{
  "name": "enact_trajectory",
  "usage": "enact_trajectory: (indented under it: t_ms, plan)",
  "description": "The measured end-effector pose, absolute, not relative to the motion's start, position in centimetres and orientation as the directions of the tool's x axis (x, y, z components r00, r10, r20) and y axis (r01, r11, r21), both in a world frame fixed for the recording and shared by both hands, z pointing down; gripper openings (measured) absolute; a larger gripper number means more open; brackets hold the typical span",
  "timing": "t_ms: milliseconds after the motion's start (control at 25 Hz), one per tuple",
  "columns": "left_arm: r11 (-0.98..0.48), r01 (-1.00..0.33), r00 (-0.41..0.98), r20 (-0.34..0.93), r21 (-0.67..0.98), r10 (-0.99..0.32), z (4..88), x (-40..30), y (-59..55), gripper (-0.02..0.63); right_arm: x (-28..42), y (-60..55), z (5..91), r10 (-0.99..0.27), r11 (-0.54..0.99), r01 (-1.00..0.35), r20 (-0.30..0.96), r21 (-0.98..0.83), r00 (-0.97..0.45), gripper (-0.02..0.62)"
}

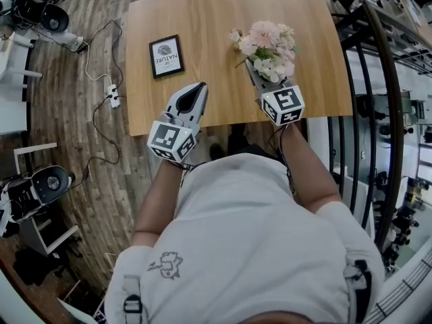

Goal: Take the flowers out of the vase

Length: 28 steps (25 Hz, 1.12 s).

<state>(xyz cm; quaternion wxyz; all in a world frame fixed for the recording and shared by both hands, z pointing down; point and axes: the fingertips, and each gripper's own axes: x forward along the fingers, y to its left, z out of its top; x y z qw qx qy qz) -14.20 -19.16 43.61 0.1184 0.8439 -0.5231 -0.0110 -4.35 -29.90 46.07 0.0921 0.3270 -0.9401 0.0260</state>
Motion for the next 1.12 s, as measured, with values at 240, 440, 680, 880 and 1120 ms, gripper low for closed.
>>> enact_trajectory:
  t_ms: [240, 440, 680, 880, 1120]
  plan:
    - [-0.457, -0.864, 0.486, 0.109, 0.211, -0.867, 43.7, -13.1, -15.7, 0.005, -2.8, -24.6, 45.9, -0.597, 0.793, -0.609, 0.202, 0.000, -0.777, 0.074]
    - [-0.454, -0.862, 0.485, 0.105, 0.226, -0.868, 43.2, -11.9, -14.7, 0.005, -1.1, -21.7, 45.7, -0.565, 0.816, -0.578, 0.201, -0.004, -0.800, 0.074]
    - [-0.413, -0.890, 0.440, 0.124, 0.193, -0.889, 42.8, -10.3, -13.7, 0.004, 2.4, -19.5, 44.5, -0.540, 0.835, -0.551, 0.191, -0.003, -0.819, 0.072]
    - [-0.359, -0.913, 0.385, 0.123, 0.192, -0.914, 42.0, -8.3, -12.2, 0.004, 5.3, -17.0, 42.8, -0.479, 0.875, -0.484, 0.168, 0.012, -0.862, 0.074]
    - [-0.330, -0.924, 0.359, 0.141, 0.192, -0.923, 42.0, -4.0, -10.0, 0.005, 9.3, -15.7, 43.1, -0.434, 0.897, -0.441, 0.175, -0.005, -0.884, 0.075]
